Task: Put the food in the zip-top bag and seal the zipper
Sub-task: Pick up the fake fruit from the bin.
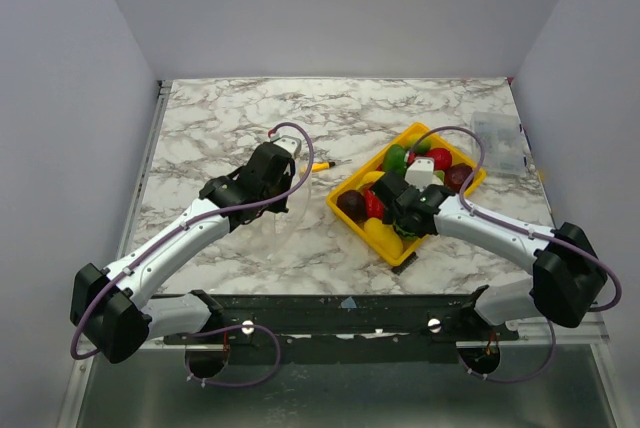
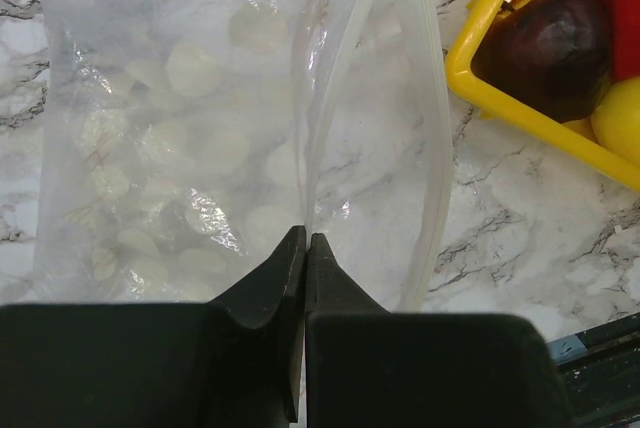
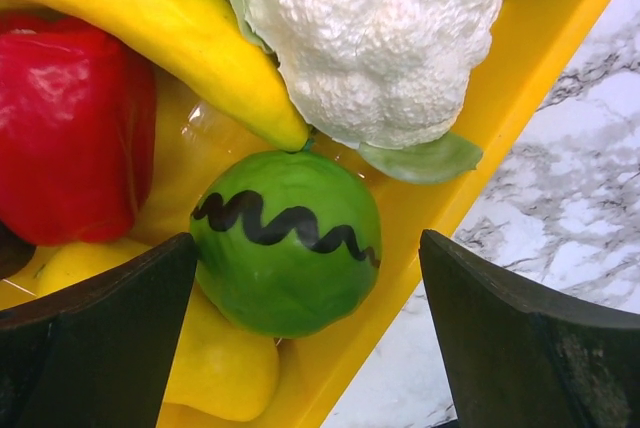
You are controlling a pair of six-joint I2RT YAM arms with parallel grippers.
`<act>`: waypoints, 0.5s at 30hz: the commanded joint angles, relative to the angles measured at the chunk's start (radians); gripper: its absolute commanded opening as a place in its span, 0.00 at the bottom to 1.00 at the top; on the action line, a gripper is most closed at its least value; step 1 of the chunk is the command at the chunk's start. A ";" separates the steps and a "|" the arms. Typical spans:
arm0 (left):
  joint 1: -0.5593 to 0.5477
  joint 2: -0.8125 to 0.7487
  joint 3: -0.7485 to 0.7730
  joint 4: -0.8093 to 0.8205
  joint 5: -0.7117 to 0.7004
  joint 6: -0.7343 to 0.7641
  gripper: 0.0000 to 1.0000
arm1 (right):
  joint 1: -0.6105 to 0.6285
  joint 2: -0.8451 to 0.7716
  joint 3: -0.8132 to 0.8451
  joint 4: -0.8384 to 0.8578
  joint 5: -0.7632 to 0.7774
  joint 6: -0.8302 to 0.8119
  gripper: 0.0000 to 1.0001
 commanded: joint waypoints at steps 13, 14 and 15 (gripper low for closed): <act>0.016 -0.026 0.024 0.021 0.055 -0.001 0.00 | -0.010 0.085 -0.033 0.093 -0.046 0.017 0.71; 0.019 -0.025 0.023 0.023 0.058 -0.002 0.00 | -0.010 0.080 -0.022 0.082 -0.048 0.016 0.67; 0.023 -0.025 0.024 0.023 0.063 -0.004 0.00 | -0.009 0.070 -0.005 0.070 -0.049 0.014 0.63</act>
